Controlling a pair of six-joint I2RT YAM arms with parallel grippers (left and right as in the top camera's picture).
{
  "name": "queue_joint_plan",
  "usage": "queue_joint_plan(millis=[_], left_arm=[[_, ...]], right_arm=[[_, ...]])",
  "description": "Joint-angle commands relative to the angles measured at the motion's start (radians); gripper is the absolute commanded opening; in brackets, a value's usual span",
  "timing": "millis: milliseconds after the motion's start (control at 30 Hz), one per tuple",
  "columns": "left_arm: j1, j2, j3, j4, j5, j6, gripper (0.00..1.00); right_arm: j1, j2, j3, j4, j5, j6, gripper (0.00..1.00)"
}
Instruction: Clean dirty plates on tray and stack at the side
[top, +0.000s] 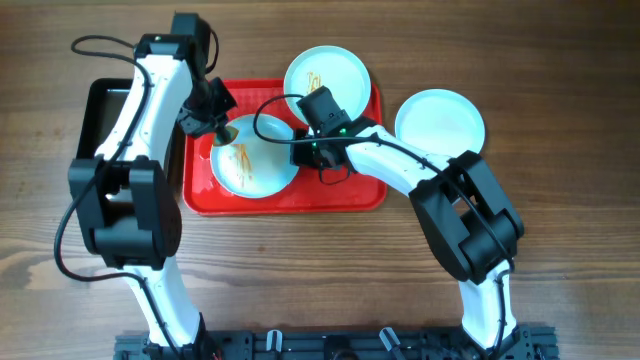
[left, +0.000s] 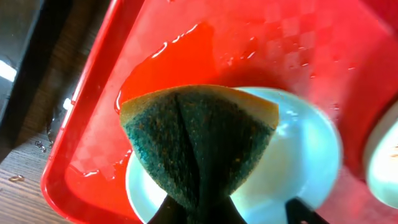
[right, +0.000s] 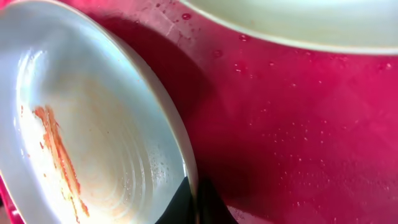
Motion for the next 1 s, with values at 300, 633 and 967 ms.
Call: queue_joint_plan(millis=[300,633,967], left_arm=[[-0.087,-0.002,-0.441,0.383,-0.013,0.051,0.04],[-0.085,-0.002,-0.466,0.283,0.272,0.468,0.04],[-0.032,-0.002,-0.451,0.395,-0.332,-0.194,0.04]], right_arm=[[-0.002,0.043,-0.001,0.037,0.012,0.027,0.04],[-0.002,0.043,-0.001,0.037,0.012,0.004,0.04],[-0.002,0.043,-0.001,0.04,0.001,0.002,0.04]])
